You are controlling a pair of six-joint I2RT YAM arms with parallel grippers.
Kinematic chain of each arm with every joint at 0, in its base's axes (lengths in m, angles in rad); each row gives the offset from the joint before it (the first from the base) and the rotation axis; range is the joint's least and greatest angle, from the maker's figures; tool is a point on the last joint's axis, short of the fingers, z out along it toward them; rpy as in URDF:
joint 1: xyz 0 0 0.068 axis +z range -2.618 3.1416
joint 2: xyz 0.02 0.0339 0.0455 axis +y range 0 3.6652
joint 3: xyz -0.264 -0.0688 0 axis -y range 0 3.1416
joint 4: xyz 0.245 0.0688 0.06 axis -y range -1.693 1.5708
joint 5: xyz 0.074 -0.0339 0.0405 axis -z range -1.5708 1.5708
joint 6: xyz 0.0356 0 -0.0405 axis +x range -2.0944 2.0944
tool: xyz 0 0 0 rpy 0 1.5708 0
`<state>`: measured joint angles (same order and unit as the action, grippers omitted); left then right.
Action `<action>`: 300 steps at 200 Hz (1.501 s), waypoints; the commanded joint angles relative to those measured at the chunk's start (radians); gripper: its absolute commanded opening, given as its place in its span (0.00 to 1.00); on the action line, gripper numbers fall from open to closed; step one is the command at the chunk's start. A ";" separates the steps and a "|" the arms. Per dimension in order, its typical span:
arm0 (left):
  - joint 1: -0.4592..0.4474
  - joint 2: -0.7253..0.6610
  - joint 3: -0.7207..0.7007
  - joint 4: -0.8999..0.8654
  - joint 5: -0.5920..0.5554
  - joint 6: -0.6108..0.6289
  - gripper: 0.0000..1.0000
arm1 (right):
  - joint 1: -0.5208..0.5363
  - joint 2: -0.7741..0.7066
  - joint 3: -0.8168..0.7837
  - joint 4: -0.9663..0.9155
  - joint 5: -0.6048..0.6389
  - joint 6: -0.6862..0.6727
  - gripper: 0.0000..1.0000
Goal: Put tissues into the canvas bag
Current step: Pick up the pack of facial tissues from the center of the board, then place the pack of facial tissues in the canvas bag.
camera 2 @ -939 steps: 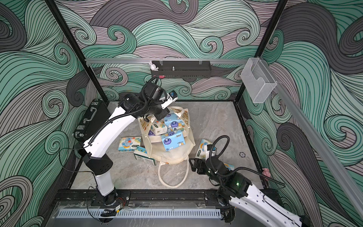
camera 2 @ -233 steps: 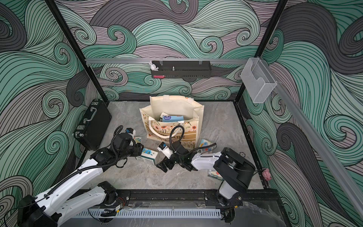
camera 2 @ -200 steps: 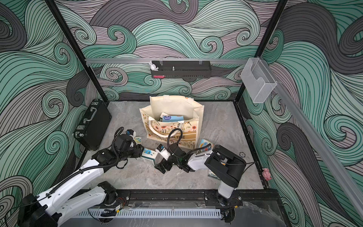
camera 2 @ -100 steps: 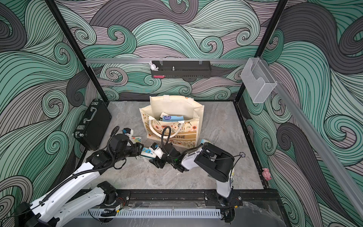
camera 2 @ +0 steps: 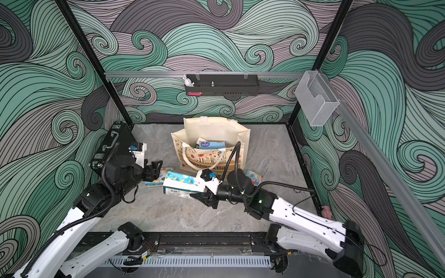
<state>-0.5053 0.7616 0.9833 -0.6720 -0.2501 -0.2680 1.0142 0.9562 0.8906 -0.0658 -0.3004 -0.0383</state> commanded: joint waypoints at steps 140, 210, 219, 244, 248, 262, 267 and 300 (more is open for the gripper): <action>0.037 0.013 -0.082 0.026 0.105 0.026 0.71 | -0.418 0.531 0.715 -0.476 0.105 -0.219 0.50; 0.053 0.031 -0.083 0.023 0.123 0.024 0.71 | -0.486 0.696 0.809 -0.418 -0.072 -0.233 0.83; 0.053 0.033 -0.084 0.020 0.120 0.024 0.71 | -0.502 0.695 0.813 -0.416 -0.078 -0.182 0.87; 0.054 0.053 -0.083 0.014 0.106 0.021 0.71 | -0.517 0.581 0.716 -0.354 -0.064 -0.070 0.87; 0.055 0.060 -0.082 0.012 0.105 0.020 0.71 | -0.518 0.552 0.690 -0.333 -0.060 -0.055 0.87; 0.062 0.089 -0.076 0.005 0.105 0.014 0.72 | -0.516 0.450 0.607 -0.299 -0.039 -0.002 0.86; 0.066 0.102 -0.074 0.003 0.109 0.010 0.72 | -0.514 0.413 0.580 -0.299 -0.038 0.015 0.86; 0.151 0.204 -0.063 0.006 0.204 -0.032 0.74 | -0.442 0.194 0.425 -0.271 -0.089 0.060 0.85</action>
<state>-0.4103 0.9100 0.8932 -0.6582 -0.1150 -0.2581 0.5182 1.2736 1.3762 -0.3847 -0.3428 -0.0471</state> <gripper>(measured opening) 0.735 0.855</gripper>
